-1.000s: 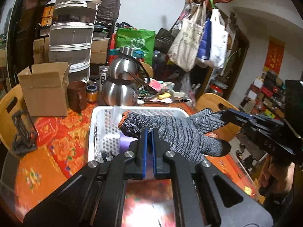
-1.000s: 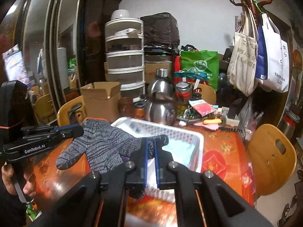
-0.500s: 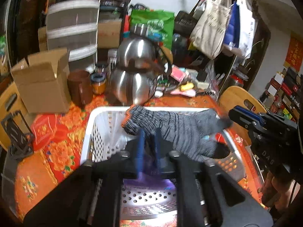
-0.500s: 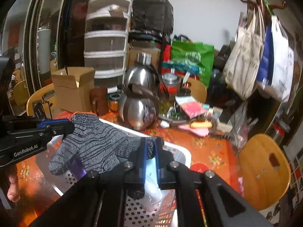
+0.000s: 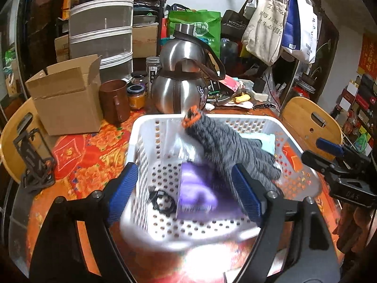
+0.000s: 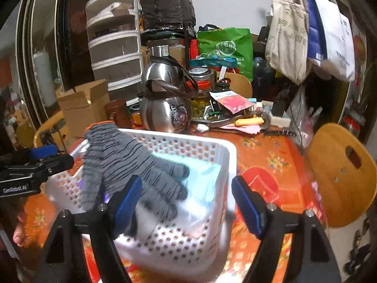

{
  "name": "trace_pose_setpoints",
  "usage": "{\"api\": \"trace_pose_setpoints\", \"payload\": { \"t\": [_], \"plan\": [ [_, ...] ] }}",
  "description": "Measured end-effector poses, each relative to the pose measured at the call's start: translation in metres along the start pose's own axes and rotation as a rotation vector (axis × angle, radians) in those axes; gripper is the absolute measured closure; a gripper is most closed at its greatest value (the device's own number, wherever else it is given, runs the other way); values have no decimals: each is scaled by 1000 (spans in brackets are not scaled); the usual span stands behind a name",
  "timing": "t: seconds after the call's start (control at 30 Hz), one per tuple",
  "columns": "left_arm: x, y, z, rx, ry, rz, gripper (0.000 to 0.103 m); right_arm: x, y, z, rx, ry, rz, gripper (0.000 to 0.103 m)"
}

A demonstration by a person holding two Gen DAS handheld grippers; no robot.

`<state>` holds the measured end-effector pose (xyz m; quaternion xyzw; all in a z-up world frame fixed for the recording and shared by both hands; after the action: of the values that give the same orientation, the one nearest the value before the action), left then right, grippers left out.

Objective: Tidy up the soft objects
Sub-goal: 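Carry the grey glove into the white basket and open both tools, then move both tools back toward the pink-and-white package on the table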

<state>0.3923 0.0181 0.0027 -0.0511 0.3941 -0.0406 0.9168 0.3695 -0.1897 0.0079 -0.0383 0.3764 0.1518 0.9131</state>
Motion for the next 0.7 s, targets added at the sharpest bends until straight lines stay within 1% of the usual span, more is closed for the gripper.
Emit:
{"api": "trace_pose_setpoints", "payload": {
  "t": [0.03,0.1,0.17,0.2,0.23,0.3,0.37,0.4,0.43,0.53,0.6,0.63,0.67,0.7],
  "plan": [
    [-7,2,-8,-4,-4,-7,23,-8,-2,-10,15,-1,0,25],
    [-22,6,-33,-5,-2,-28,21,-21,-6,-30,59,4,-7,23],
    [-31,12,-62,6,3,-49,17,-31,-8,-54,95,23,15,21],
    [-32,15,-78,15,18,-47,17,-37,-10,-70,106,39,24,20],
    [-32,19,-94,15,32,-38,17,-43,-11,-94,112,50,32,20],
    [-30,24,-132,14,82,-49,17,-49,-12,-127,113,65,32,20],
    [-26,26,-165,-2,129,-49,17,-49,-13,-165,116,111,30,20],
    [-25,24,-182,-9,154,-65,17,-48,-12,-182,119,137,32,20],
    [-24,21,-192,-13,165,-78,17,-48,-10,-200,128,160,47,20],
    [-26,1,-220,5,185,-111,17,-46,-1,-231,133,199,81,20],
    [-24,-13,-231,25,195,-119,17,-46,4,-241,144,204,101,20],
    [-21,-21,-238,31,213,-130,17,-48,7,-242,143,189,105,20],
    [-16,-26,-239,33,228,-139,17,-49,11,-245,135,186,109,20],
    [-15,-33,-243,47,216,-118,17,-49,15,-247,110,188,88,20]
  ]
}}
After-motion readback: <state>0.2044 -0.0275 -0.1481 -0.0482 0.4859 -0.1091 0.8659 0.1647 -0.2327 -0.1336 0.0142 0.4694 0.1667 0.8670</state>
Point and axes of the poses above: each gripper's, at about its wrist camera, not at the fingertips, and x roughly the way its jaws point, y to its left, z to its top, the point moved 5 cm from there along x, roughly the way its jaws point, and after that the axes turned 7 degrees about y, right-handed, at the moved point
